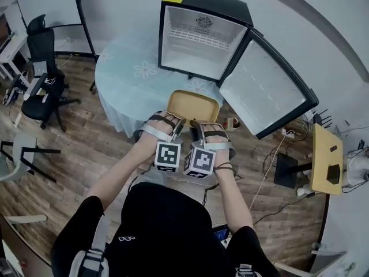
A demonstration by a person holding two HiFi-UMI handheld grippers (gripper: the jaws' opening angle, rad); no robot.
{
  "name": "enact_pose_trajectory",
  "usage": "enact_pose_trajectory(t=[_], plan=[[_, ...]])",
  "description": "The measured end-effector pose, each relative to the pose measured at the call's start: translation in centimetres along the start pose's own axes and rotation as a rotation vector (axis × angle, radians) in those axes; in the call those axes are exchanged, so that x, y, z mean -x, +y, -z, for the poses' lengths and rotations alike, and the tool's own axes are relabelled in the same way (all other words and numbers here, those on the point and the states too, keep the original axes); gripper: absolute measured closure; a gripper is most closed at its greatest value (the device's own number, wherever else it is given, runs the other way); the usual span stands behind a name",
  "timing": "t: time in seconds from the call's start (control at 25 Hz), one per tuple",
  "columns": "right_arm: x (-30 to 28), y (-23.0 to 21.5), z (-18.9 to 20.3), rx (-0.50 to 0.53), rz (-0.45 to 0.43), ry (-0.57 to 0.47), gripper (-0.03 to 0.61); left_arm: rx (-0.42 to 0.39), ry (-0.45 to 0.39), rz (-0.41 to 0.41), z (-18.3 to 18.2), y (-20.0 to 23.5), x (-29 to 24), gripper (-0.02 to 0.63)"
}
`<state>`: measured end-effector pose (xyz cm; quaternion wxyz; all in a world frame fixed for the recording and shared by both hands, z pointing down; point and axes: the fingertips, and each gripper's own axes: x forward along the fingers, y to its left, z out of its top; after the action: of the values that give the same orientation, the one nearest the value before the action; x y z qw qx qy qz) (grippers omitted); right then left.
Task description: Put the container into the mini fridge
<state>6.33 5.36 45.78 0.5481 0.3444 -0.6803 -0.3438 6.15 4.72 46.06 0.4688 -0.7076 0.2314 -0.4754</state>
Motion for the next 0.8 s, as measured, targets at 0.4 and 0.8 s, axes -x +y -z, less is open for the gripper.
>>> enact_pose_trajectory(t=[0.4,0.8], plan=[[-8.1,-2.3,0.4,-0.039,-0.048,0.02,0.563,-0.003,0.001,0.066,4.6,1.6,-6.9,0.589],[-16.8,-5.6,0.8,-0.03,-0.11,0.045,0.563,0.033,-0.021,0.107,9.4,4.1,-14.4,0.589]])
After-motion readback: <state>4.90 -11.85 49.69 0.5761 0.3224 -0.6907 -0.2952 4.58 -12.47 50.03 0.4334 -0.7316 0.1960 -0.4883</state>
